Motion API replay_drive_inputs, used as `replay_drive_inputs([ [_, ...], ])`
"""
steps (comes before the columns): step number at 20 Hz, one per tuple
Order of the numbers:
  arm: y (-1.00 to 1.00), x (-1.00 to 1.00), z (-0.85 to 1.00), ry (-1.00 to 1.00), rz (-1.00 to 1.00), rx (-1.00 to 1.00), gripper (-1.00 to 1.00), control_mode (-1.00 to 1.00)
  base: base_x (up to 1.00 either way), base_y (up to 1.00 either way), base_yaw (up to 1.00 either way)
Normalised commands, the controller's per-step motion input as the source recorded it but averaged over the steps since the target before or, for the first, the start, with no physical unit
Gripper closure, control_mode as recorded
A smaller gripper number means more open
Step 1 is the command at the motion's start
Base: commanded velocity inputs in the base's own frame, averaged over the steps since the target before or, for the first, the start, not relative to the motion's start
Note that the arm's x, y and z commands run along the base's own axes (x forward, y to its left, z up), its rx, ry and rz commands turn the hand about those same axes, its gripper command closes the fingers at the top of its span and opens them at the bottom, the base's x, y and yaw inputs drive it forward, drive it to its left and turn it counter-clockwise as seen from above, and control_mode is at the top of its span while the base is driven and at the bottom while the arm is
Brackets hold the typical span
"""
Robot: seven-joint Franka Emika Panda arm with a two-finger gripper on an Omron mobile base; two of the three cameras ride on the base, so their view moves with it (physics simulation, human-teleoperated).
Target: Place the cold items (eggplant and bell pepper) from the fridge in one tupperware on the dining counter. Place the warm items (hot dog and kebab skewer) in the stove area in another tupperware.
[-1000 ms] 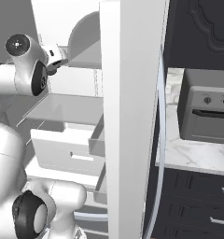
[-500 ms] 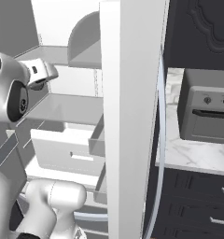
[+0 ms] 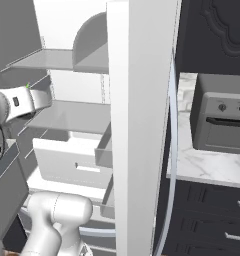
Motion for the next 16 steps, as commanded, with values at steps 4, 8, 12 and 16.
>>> replay_drive_inputs([
  [4,-0.15,-0.95,-0.05,0.0,-0.06,0.0,1.0,-1.0,0.0,0.0,0.0],
  [8,0.0,-0.68,-0.23,0.11,-0.07,0.0,1.0,-1.0,0.0,0.0,0.0],
  [12,0.07,-0.25,-0.19,0.14,-0.02,0.0,1.0,-1.0,0.0,0.0,0.0],
  [16,0.0,-0.16,-0.13,0.08,-0.03,0.0,1.0,-1.0,0.0,0.0,0.0],
])
